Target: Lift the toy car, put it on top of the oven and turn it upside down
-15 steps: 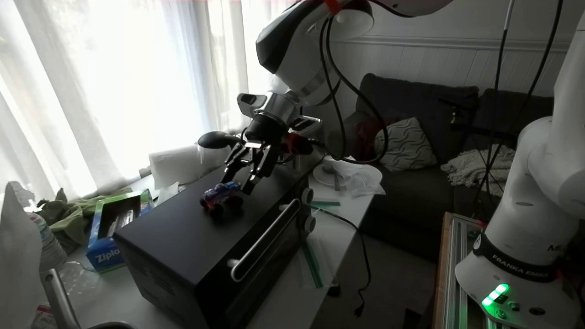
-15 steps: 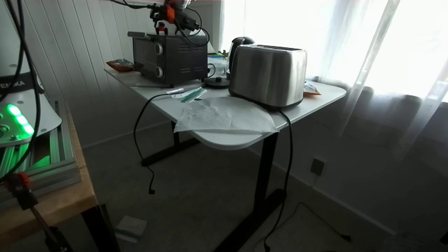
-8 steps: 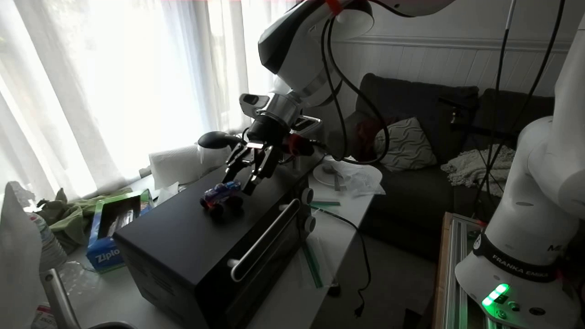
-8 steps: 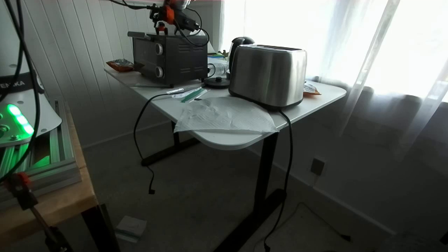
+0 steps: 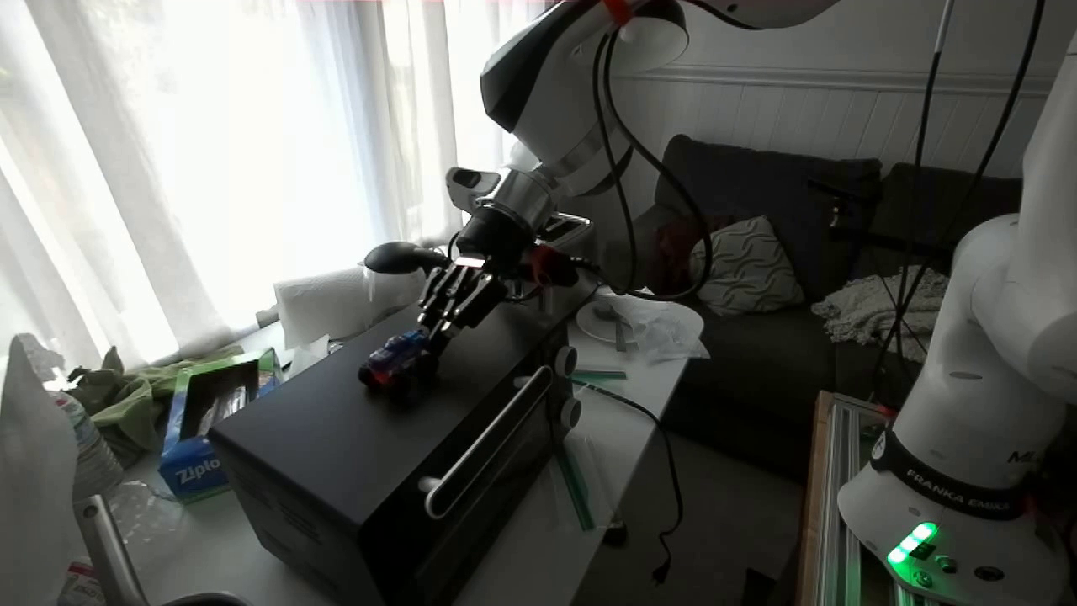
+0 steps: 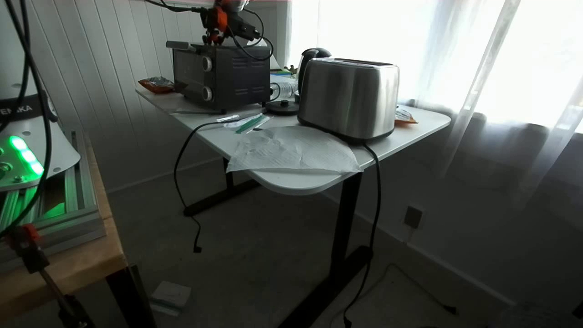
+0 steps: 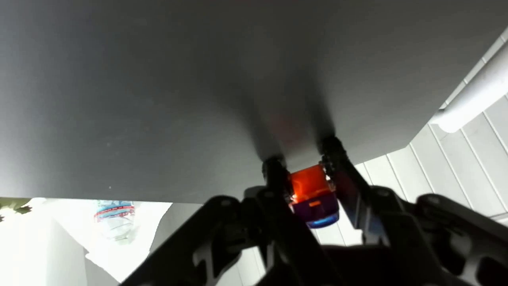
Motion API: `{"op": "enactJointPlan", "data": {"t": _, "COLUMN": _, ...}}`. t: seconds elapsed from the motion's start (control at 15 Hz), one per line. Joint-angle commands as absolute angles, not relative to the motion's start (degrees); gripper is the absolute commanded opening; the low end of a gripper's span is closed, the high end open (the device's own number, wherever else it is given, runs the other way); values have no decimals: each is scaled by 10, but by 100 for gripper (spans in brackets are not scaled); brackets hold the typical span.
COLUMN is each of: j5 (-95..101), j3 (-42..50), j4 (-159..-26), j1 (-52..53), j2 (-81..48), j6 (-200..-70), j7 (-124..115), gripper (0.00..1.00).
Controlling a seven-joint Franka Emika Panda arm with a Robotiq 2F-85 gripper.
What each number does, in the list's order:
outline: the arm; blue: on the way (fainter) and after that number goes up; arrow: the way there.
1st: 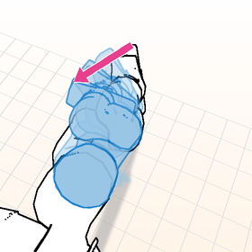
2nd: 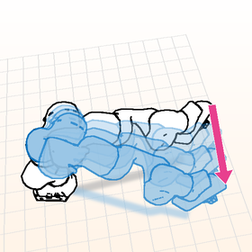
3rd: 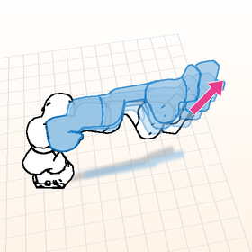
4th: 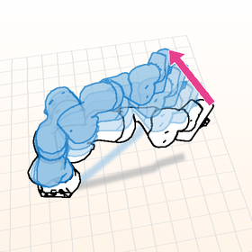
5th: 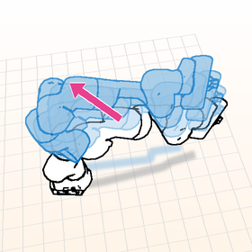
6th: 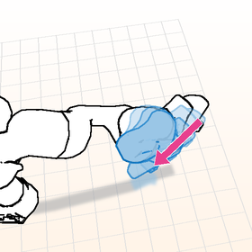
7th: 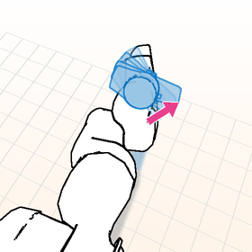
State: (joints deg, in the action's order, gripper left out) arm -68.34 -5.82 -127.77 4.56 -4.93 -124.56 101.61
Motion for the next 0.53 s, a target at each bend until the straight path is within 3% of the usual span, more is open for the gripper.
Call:
{"op": "enactJointPlan", "data": {"t": 0.0, "j5": -712, "j3": -54, "j4": -1304, "j1": 43, "j2": -25, "j6": -1246, "j7": 1044, "gripper": 11}}
{"op": "enactJointPlan", "data": {"t": 0.13, "j5": -714, "j3": -52, "j4": -1305, "j1": 43, "j2": -22, "j6": -1247, "j7": 1046, "gripper": 1}}
{"op": "enactJointPlan", "data": {"t": 0.33, "j5": -714, "j3": -50, "j4": -1309, "j1": 44, "j2": -15, "j6": -1248, "j7": 1050, "gripper": 0}}
{"op": "enactJointPlan", "data": {"t": 0.4, "j5": -712, "j3": -49, "j4": -1310, "j1": 44, "j2": -13, "j6": -1249, "j7": 1050, "gripper": 5}}
{"op": "enactJointPlan", "data": {"t": 0.47, "j5": -711, "j3": -49, "j4": -1310, "j1": 44, "j2": -12, "j6": -1249, "j7": 1051, "gripper": 27}}
